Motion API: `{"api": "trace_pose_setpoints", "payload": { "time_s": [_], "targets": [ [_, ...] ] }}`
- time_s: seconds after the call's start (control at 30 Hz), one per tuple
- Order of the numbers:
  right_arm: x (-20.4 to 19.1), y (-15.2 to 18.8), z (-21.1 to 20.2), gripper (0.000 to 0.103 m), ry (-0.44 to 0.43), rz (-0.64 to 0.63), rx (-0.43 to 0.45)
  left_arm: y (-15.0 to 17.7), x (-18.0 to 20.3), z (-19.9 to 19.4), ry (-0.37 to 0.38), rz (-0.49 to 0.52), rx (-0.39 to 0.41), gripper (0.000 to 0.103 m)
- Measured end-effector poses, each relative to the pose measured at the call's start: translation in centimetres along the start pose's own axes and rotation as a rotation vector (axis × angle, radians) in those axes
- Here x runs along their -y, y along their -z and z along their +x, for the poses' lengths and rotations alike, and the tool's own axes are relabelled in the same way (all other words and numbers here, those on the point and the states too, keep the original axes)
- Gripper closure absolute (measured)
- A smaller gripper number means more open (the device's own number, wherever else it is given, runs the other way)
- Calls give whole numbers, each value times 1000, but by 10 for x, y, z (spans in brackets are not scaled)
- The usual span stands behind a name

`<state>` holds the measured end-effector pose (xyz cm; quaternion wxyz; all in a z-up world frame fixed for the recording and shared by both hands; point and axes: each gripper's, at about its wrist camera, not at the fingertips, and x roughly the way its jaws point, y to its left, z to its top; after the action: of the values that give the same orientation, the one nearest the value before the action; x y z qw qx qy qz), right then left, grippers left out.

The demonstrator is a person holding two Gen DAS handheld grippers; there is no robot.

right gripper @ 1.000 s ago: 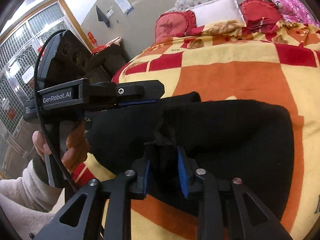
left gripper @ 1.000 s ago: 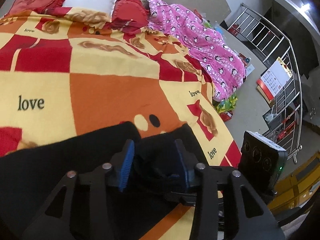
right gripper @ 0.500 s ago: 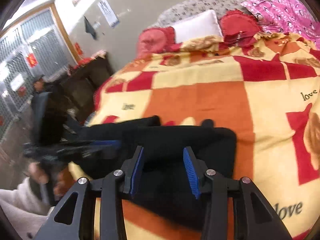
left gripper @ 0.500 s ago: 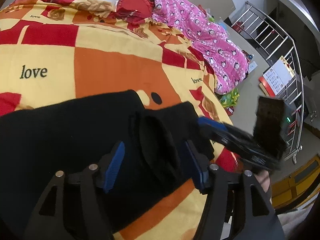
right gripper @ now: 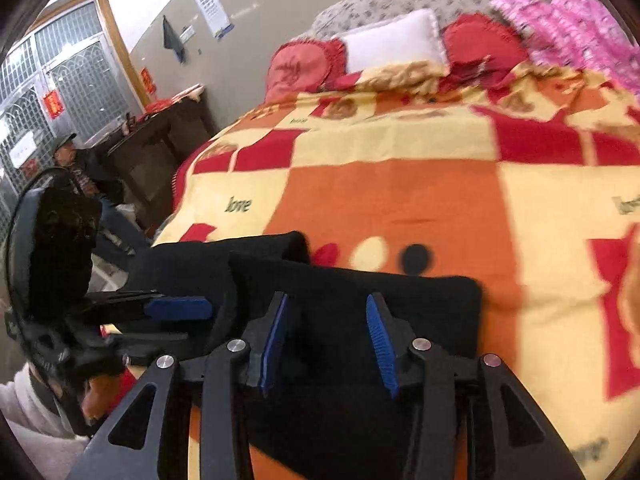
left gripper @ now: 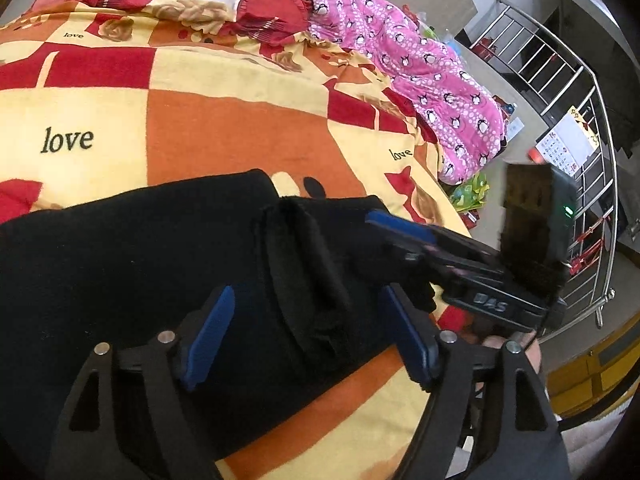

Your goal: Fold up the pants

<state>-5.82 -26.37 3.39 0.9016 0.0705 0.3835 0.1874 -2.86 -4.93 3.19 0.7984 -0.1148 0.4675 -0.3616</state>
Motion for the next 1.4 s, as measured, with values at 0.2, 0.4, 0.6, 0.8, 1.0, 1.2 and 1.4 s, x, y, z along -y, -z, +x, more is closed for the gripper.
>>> {"api": "trace_pose_setpoints", "payload": {
  "time_s": [0.2, 0.4, 0.6, 0.8, 1.0, 1.2, 1.4],
  "targets": [
    [24, 16, -27, 60, 82, 29, 14, 8, 13, 10, -71, 60, 7, 23],
    [39, 16, -14, 59, 108, 68, 13, -5, 10, 27, -135, 18, 35, 22],
    [44, 26, -21, 55, 84, 95, -3, 2, 11, 23, -120, -20, 54, 22],
    [52, 33, -22, 51, 56, 164, 7, -1, 11, 37, -80, -35, 4, 87],
    [34, 25, -45, 51, 56, 133, 74, -11, 15, 15, -20, -46, 44, 93],
    [9, 10, -48, 55, 39, 56, 101, -7, 12, -10, -49, -39, 82, 93],
    [-6, 10, -13, 63, 21, 11, 30, 6, -25, 2, -85, -144, 58, 93]
  ]
}}
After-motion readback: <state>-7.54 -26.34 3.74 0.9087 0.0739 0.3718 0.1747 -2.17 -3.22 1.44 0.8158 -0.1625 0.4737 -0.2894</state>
